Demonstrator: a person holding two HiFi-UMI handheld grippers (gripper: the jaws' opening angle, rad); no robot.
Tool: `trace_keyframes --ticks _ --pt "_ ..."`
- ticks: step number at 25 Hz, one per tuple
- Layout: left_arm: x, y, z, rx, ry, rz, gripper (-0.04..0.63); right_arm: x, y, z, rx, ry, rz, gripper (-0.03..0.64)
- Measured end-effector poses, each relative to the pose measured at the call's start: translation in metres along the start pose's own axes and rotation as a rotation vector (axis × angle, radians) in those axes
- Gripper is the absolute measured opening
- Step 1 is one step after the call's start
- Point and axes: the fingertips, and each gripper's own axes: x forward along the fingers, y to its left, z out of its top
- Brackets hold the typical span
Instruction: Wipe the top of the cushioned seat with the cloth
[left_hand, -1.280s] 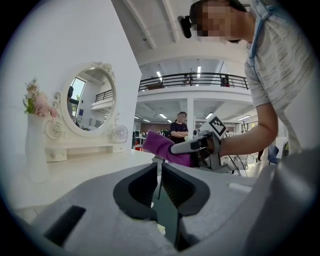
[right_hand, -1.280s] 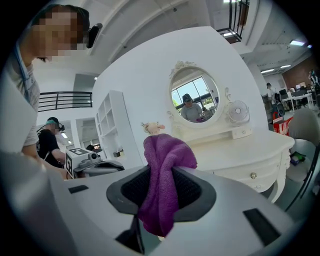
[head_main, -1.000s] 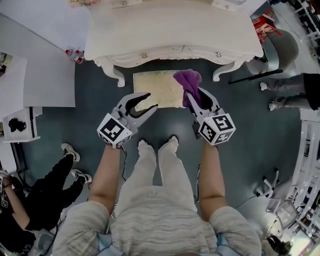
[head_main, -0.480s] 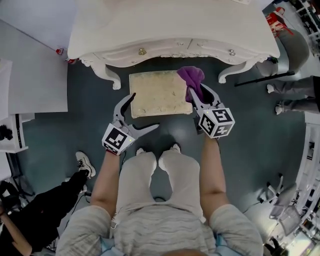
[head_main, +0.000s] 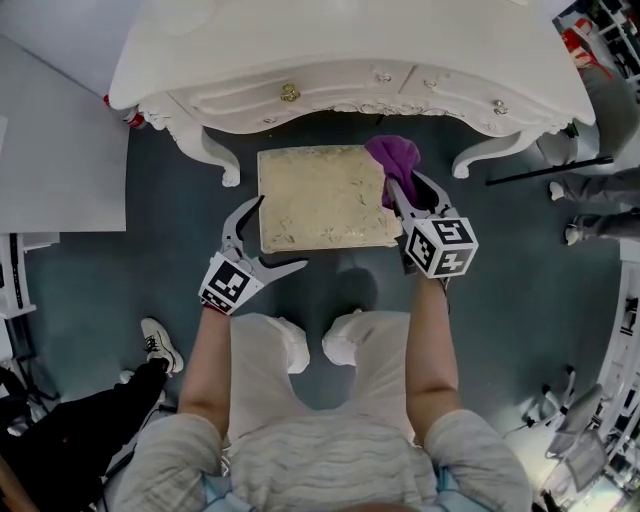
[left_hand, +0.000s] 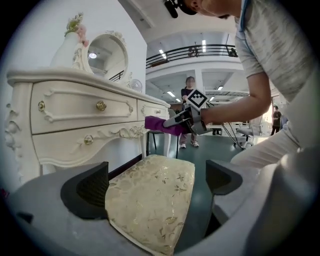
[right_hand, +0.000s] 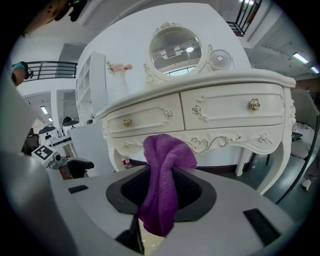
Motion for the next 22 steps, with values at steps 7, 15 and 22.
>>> trace_keyframes --ticks 7,15,22 --pt "0.014 0.002 -0.066 0.047 0.01 0.05 0.594 0.033 -0.017 -0.045 -0.04 0.045 -0.085 0.114" --pt "0.026 0.006 -0.116 0.046 -0.057 0.11 0.594 0.052 -0.04 -0.081 -0.074 0.035 -0.168 0.114" --pt "0.025 0.009 -0.129 -0.015 -0.113 0.142 0.594 0.065 -0.053 -0.094 -0.095 0.082 -0.225 0.114"
